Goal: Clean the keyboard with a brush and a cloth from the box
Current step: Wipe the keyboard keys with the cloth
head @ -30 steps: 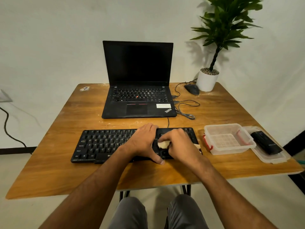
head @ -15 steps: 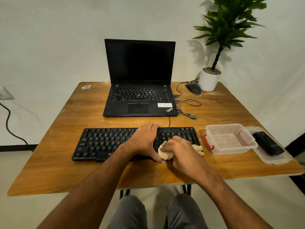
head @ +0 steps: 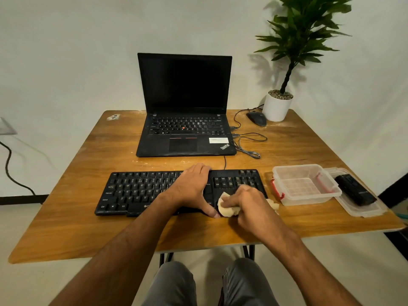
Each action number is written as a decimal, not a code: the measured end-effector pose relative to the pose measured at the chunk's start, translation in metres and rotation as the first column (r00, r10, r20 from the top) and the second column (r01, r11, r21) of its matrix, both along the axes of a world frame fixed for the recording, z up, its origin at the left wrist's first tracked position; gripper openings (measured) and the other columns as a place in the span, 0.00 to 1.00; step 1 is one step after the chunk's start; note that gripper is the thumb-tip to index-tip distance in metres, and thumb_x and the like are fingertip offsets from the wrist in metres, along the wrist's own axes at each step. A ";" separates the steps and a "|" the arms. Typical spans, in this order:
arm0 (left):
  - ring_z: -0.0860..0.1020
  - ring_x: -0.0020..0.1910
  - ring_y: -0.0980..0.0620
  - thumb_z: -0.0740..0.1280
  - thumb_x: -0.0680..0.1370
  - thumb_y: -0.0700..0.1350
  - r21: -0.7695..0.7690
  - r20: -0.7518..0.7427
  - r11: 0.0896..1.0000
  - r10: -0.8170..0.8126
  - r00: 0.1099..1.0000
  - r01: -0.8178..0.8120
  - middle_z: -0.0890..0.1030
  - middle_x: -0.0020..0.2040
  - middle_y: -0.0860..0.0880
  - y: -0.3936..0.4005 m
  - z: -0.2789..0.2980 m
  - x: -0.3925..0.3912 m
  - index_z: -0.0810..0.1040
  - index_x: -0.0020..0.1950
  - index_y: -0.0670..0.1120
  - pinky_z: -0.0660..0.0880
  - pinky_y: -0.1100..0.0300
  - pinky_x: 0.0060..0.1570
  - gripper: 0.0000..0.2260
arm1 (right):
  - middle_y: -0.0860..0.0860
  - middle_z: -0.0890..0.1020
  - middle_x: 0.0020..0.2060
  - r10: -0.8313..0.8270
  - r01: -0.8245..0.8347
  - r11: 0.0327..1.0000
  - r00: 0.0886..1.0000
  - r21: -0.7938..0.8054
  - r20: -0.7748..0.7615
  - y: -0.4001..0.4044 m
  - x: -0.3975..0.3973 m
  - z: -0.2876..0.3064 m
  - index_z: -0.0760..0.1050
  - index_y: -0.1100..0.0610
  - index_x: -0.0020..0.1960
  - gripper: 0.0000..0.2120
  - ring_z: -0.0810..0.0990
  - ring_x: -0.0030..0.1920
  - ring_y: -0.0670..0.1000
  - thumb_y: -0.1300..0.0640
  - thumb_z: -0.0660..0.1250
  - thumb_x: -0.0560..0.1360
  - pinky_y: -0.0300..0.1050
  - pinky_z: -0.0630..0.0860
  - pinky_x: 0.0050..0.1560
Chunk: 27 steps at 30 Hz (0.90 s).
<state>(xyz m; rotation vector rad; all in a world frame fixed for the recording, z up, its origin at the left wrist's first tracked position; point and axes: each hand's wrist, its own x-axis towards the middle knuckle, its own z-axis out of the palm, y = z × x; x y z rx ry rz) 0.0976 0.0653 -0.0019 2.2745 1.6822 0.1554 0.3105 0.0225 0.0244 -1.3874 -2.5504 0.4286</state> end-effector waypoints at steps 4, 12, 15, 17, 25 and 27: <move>0.66 0.72 0.49 0.80 0.58 0.73 -0.007 -0.013 1.000 -0.003 1.000 0.003 0.66 0.74 0.48 0.002 0.001 0.000 0.59 0.80 0.45 0.63 0.53 0.76 0.61 | 0.49 0.83 0.59 -0.099 0.103 0.992 0.993 -0.077 0.058 0.001 0.013 0.022 0.84 0.47 0.58 0.17 0.79 0.59 0.48 0.65 0.72 0.75 0.41 0.74 0.64; 0.66 0.70 0.50 0.80 0.58 0.73 -0.009 -0.032 1.000 0.009 0.999 -0.009 0.67 0.72 0.49 0.000 0.001 0.001 0.59 0.80 0.46 0.64 0.54 0.75 0.61 | 0.51 0.77 0.60 -0.146 0.147 0.989 0.988 -0.009 0.044 -0.002 -0.009 -0.002 0.79 0.46 0.67 0.23 0.77 0.62 0.54 0.66 0.69 0.76 0.41 0.71 0.62; 0.67 0.70 0.50 0.81 0.57 0.73 -0.004 -0.026 1.000 0.009 1.000 -0.009 0.67 0.72 0.49 0.002 0.001 0.001 0.60 0.79 0.46 0.66 0.53 0.75 0.60 | 0.50 0.75 0.63 -0.184 0.193 0.981 0.967 -0.035 0.174 -0.006 0.002 0.009 0.78 0.42 0.67 0.22 0.76 0.63 0.53 0.61 0.68 0.78 0.40 0.71 0.62; 0.67 0.70 0.50 0.81 0.57 0.73 -0.011 -0.028 1.000 0.017 0.999 -0.017 0.67 0.72 0.49 0.002 0.001 -0.001 0.60 0.79 0.46 0.65 0.52 0.75 0.60 | 0.49 0.78 0.65 -0.202 0.215 0.975 0.964 -0.058 0.171 -0.006 0.005 0.018 0.80 0.42 0.65 0.20 0.76 0.64 0.51 0.62 0.67 0.78 0.42 0.72 0.64; 0.66 0.69 0.48 0.80 0.60 0.72 -0.043 -0.137 0.999 -0.013 0.991 0.007 0.67 0.72 0.47 0.005 0.010 0.009 0.61 0.78 0.44 0.64 0.52 0.75 0.57 | 0.53 0.76 0.61 -0.190 0.191 0.982 0.981 -0.010 0.037 -0.016 -0.001 0.004 0.76 0.45 0.70 0.25 0.75 0.62 0.54 0.64 0.68 0.77 0.44 0.73 0.64; 0.65 0.71 0.47 0.79 0.60 0.72 -0.047 -0.168 0.999 -0.018 0.986 0.011 0.67 0.72 0.47 0.007 0.013 0.017 0.61 0.78 0.44 0.61 0.49 0.77 0.57 | 0.51 0.80 0.63 -0.173 0.173 0.984 0.985 -0.033 0.025 -0.011 0.006 0.007 0.78 0.45 0.68 0.24 0.77 0.64 0.51 0.64 0.71 0.75 0.39 0.71 0.64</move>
